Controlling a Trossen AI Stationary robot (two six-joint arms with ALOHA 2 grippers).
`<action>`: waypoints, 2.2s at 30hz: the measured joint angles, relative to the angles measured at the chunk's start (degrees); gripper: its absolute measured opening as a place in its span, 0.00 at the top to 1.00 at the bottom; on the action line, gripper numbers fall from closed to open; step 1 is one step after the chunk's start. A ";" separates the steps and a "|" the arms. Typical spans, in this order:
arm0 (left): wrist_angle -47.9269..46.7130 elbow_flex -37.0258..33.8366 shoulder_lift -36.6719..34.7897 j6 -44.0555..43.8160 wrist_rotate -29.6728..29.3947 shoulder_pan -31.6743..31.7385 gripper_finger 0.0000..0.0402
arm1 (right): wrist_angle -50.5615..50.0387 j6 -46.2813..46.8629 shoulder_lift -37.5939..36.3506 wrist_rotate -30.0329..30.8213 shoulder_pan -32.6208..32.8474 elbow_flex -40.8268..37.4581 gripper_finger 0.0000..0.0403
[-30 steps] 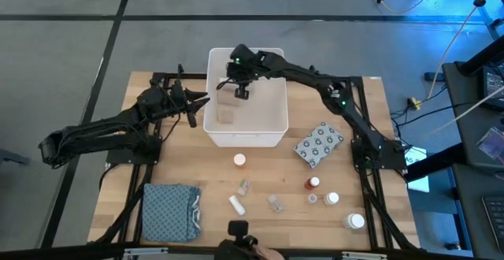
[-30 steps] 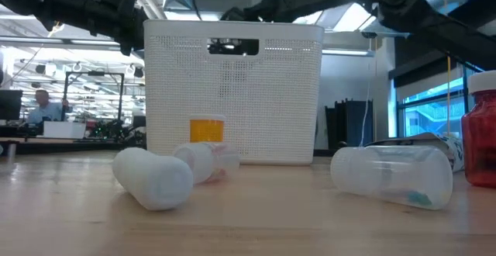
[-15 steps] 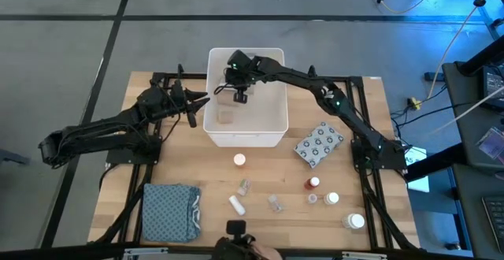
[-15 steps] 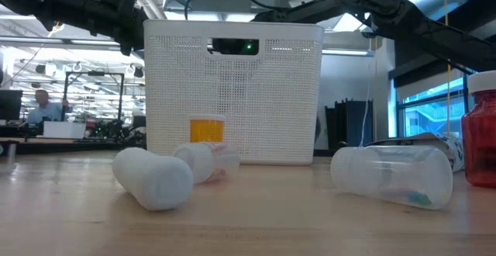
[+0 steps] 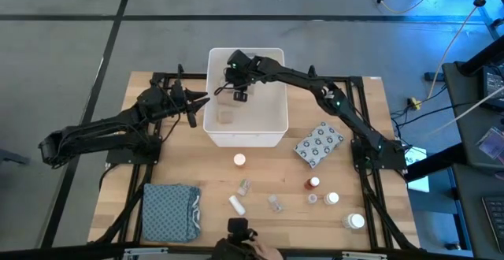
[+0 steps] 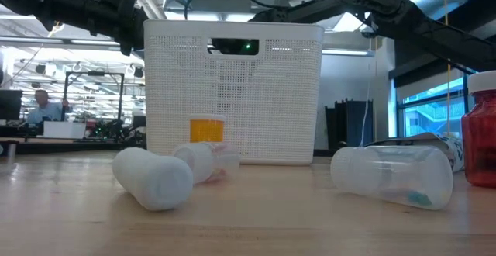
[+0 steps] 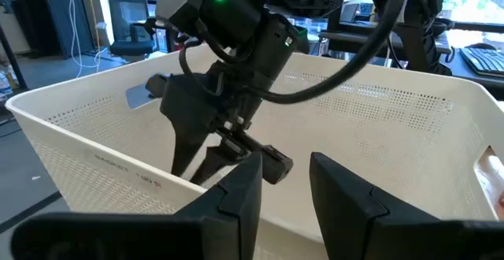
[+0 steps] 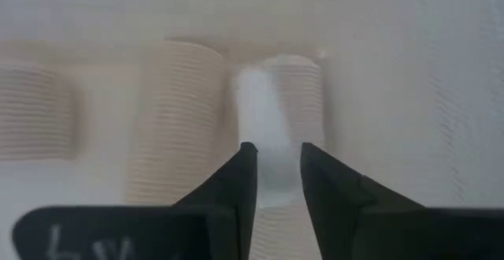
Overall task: Pick & place medical supplies in basket/bin
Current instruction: Put the top rolled white gauze into the white bin, then put the rolled white gauze into the white bin
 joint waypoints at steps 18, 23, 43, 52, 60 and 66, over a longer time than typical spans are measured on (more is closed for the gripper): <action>0.58 0.01 -0.01 0.02 -0.87 0.00 0.75 | -11.66 8.10 -17.63 -0.43 3.36 0.55 0.74; 1.55 -0.01 -0.04 0.02 -0.01 -0.07 0.75 | -16.99 12.58 -25.78 -7.21 4.68 0.29 0.74; 14.99 0.01 0.17 5.46 20.14 -5.42 0.72 | 19.01 29.14 -79.48 1.62 16.13 -71.41 0.74; 20.49 2.81 3.98 3.16 19.28 -11.97 0.59 | 40.28 29.83 -98.49 4.64 21.52 -95.76 0.74; -11.51 20.14 13.98 12.95 14.16 -21.79 0.58 | 42.02 29.85 -101.36 4.78 21.35 -101.20 0.74; -24.64 29.80 22.58 21.03 1.38 -34.58 0.58 | 42.16 30.05 -101.32 4.96 21.35 -101.20 0.74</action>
